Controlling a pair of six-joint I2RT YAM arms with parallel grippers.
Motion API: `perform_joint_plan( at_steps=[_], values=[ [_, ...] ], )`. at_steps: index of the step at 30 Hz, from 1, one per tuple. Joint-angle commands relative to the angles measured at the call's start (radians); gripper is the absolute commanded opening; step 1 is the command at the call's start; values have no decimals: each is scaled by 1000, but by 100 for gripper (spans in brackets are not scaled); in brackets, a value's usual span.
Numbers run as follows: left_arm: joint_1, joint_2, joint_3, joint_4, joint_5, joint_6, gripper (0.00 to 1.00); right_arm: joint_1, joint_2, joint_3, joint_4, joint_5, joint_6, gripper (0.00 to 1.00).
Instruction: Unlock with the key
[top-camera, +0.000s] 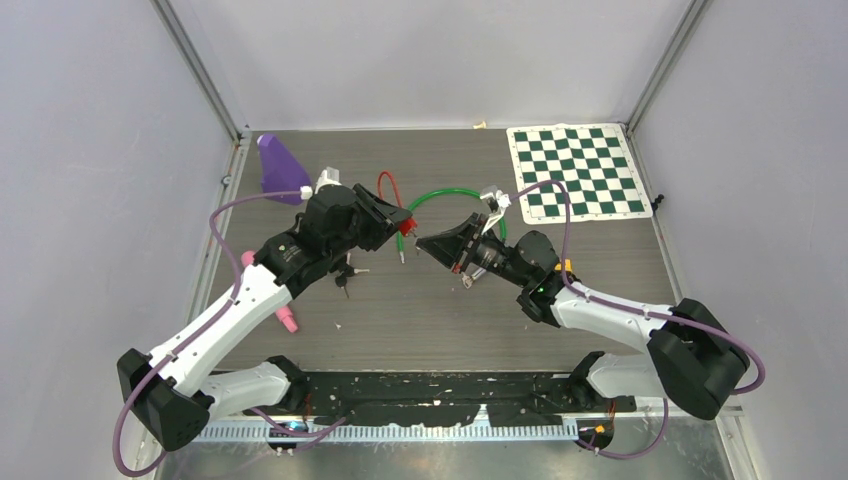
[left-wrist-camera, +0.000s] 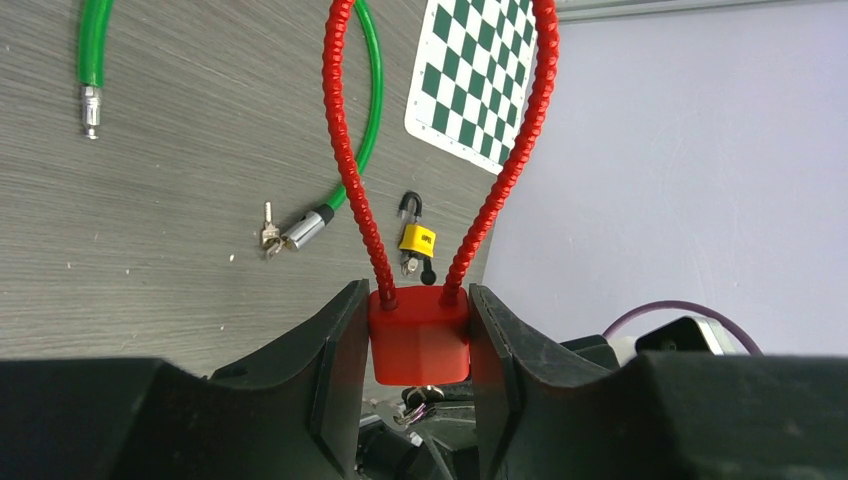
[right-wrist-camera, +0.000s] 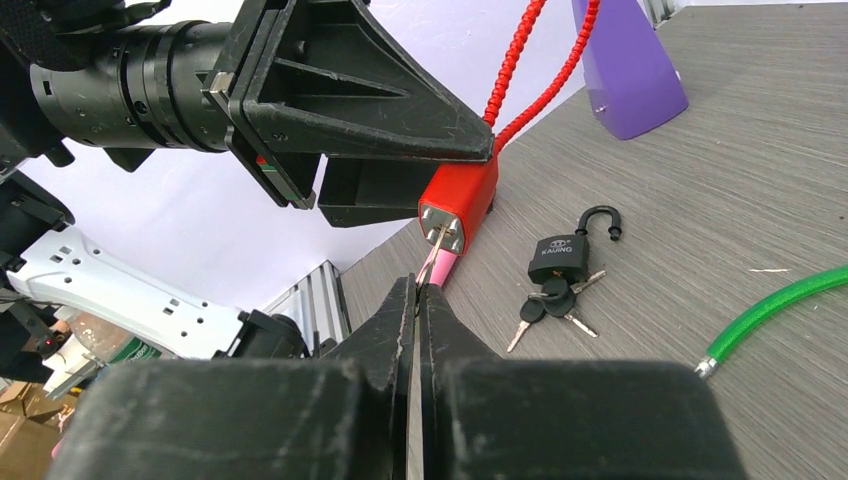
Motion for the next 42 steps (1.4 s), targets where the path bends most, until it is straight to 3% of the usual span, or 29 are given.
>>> perform_joint_plan(
  at_steps=[1,24,32,38,42],
  values=[
    [-13,-3,24,42,32,2,0,0,-2,36,23,5,4,5],
    [-13,-6,24,49,22,16,0,-1,-29,41,15,-13,88,5],
    [-13,-17,18,59,28,14,0,-6,-6,54,12,1,177,6],
    [-13,-19,14,75,46,18,0,-59,42,29,102,-5,308,5],
    [-21,-17,16,78,44,18,0,-71,63,67,56,-20,238,6]
  ],
)
